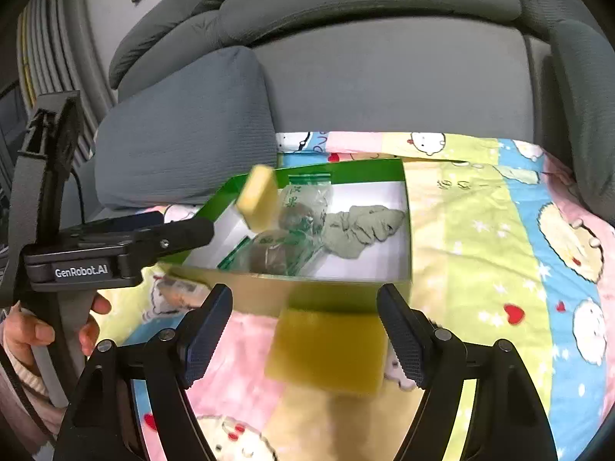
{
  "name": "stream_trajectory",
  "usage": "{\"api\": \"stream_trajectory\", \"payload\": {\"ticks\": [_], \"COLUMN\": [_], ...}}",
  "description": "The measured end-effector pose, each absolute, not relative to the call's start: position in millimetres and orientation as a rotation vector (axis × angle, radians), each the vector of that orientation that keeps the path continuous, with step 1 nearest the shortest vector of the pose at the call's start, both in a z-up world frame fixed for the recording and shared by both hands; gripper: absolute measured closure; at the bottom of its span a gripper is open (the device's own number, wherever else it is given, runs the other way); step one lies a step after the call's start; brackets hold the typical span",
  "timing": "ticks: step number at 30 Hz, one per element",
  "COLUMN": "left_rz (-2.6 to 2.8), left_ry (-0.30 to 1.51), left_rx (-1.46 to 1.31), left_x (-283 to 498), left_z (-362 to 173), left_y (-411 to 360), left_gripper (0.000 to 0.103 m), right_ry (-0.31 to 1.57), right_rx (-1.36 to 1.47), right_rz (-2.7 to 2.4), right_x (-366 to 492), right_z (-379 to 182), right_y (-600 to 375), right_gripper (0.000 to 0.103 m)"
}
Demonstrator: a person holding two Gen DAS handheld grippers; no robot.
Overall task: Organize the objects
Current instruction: 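Move the right gripper back toward the plain yellow sponge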
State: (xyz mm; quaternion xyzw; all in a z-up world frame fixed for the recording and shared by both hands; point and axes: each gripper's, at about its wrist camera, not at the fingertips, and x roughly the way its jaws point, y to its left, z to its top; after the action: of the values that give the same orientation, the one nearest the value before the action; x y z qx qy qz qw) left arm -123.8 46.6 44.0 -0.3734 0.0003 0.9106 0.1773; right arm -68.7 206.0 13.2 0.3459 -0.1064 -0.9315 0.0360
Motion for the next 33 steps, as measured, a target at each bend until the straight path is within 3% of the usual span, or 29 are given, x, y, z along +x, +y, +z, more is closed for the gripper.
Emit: {"api": "stream_trajectory", "payload": {"ticks": [19, 33], "left_rz": [2.751, 2.769], "left_ry": [0.081, 0.212], "left_rx": [-0.885, -0.913], "left_x": [-3, 27], "left_z": [87, 76], "left_y": [45, 69], "left_gripper": [0.001, 0.001], "right_ry": [-0.301, -0.316], "right_rx": [0.940, 0.914], "right_rz": [-2.937, -2.929], "right_x": [29, 58], "right_z": [44, 38], "right_y": [190, 201], "right_gripper": [0.024, 0.024]}}
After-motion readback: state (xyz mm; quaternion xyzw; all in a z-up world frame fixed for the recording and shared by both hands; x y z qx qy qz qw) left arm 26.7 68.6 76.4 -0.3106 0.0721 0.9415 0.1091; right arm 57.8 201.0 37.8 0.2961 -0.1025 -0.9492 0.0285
